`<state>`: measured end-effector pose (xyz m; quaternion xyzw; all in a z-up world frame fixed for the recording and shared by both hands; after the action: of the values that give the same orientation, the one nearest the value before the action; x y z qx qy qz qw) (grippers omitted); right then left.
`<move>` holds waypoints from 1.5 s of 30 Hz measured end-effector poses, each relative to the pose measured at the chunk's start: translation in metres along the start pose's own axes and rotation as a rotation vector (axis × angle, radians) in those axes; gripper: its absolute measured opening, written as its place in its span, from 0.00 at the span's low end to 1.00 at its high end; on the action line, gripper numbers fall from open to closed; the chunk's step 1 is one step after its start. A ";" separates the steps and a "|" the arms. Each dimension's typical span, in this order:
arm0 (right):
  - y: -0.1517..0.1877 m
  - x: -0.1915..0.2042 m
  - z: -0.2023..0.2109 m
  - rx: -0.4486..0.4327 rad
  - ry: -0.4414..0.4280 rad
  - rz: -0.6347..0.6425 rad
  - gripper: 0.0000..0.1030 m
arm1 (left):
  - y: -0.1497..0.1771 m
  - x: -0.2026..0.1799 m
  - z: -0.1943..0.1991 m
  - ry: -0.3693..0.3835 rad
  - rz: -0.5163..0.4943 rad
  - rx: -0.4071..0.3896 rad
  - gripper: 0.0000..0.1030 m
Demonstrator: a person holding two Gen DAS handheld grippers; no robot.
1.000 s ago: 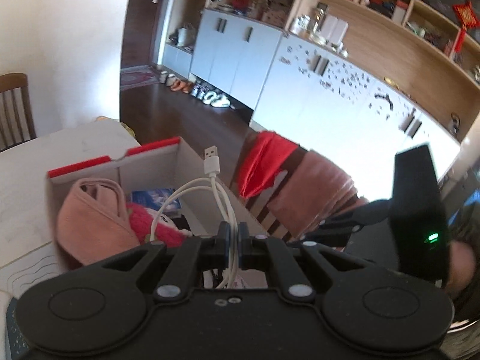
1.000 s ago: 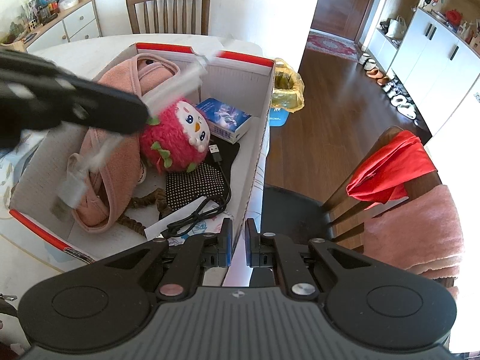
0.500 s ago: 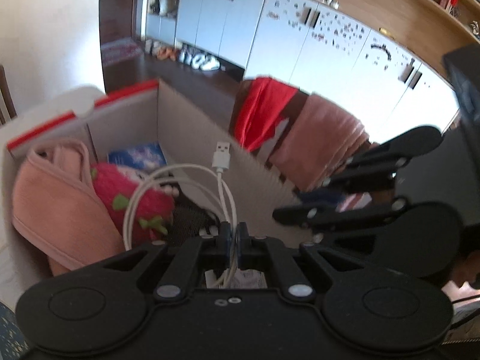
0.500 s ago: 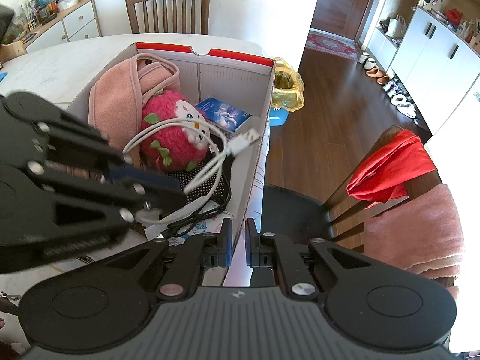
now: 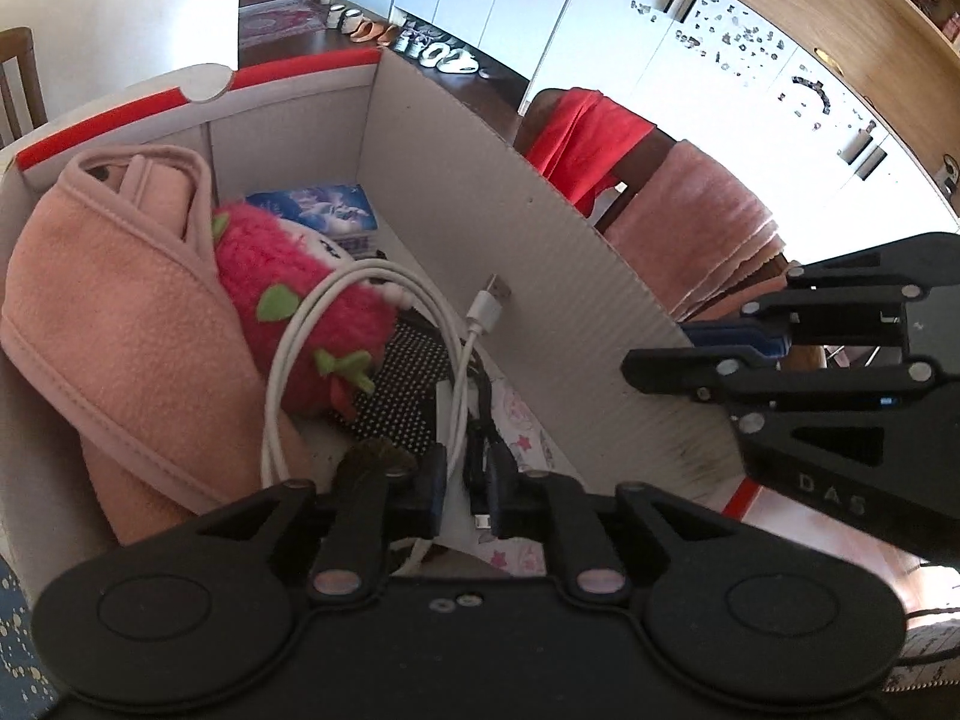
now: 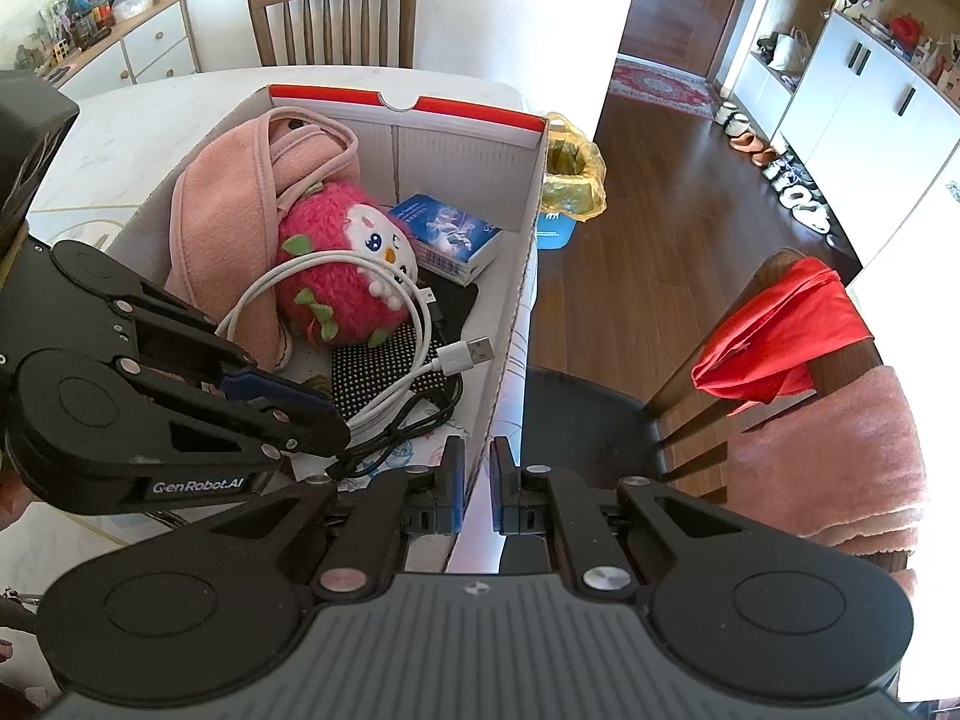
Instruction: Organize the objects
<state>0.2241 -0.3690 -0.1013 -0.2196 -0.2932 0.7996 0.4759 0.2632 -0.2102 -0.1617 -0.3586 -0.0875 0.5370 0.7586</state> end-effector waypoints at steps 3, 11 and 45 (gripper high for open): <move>0.000 -0.001 0.000 0.000 0.000 -0.001 0.08 | 0.000 0.003 0.004 -0.004 0.013 -0.010 0.15; -0.004 -0.003 0.008 -0.009 0.005 -0.012 0.08 | -0.003 0.003 0.019 -0.015 0.031 -0.048 0.22; -0.020 0.031 0.092 -0.318 0.003 -0.137 0.08 | -0.005 0.000 0.149 -0.158 -0.062 -0.349 0.81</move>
<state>0.1647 -0.3584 -0.0224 -0.2729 -0.4295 0.7086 0.4888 0.1899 -0.1440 -0.0505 -0.4387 -0.2496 0.5164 0.6918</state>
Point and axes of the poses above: each gripper's, at about its wrist camera, not at the fingertips, and z roughly against the way its jaws point, x to its left, y to its underside, the point moved 4 cm from there along -z, roughly the way its jaws point, and after that the axes turned 12 degrees about -x, right-handed, at the moved point
